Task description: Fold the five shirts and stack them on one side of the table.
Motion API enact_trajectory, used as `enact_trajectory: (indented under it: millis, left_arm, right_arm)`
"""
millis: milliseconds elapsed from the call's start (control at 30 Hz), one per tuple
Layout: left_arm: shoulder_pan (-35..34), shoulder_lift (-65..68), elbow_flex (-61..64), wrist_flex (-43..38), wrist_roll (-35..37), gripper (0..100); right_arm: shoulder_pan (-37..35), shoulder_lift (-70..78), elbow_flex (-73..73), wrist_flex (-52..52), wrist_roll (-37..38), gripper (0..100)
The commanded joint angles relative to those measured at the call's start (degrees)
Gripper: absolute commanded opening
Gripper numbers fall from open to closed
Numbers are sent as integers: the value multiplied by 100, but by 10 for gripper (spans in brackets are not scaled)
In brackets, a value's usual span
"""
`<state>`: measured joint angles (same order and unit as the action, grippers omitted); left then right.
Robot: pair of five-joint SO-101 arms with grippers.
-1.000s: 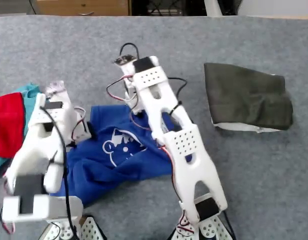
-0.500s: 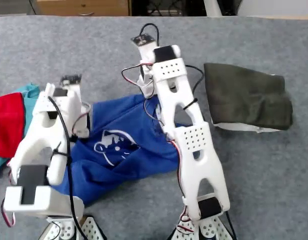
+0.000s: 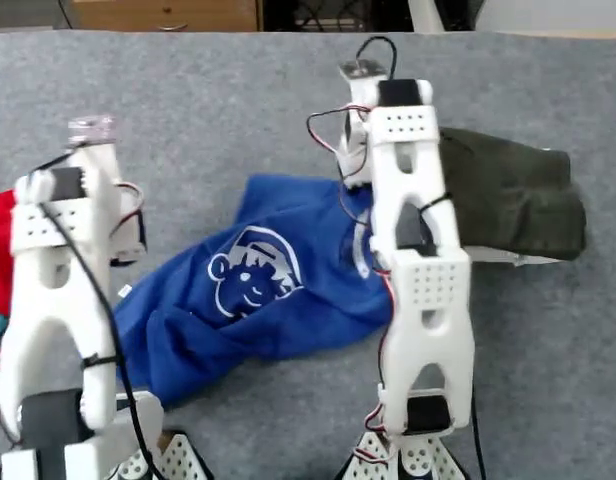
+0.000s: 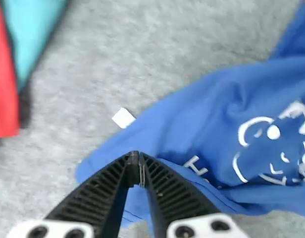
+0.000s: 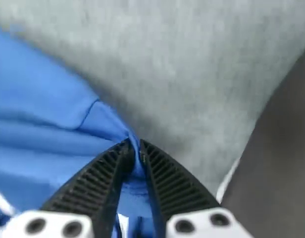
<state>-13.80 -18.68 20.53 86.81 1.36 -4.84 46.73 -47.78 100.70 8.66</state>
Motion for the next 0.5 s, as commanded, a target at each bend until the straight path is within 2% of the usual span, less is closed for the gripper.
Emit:
enact_trajectory:
  millis: [0, 133, 233, 333, 400, 467]
  left_arm:
    - [-277, -422, -224, 105, -527, 29]
    - [-277, -431, 110, 580, -1073, 29]
    - [-277, -343, 699, 396, -1512, 30]
    - [-268, -185, 1130, 18, -1635, 48]
    - [-268, 0, 1174, -97, -1618, 113]
    - [-268, 193, 1095, -202, -1468, 181]
  right_arm:
    - [53, -1262, 1833, 53, 492, 14]
    - [114, -2132, 3108, 44, 949, 15]
    - [299, -2598, 3442, 44, 1240, 25]
    - [378, -2844, 3407, 44, 1266, 164]
    - [369, -2932, 3240, 44, 1266, 286]
    - [360, -3029, 3029, 44, 1222, 366]
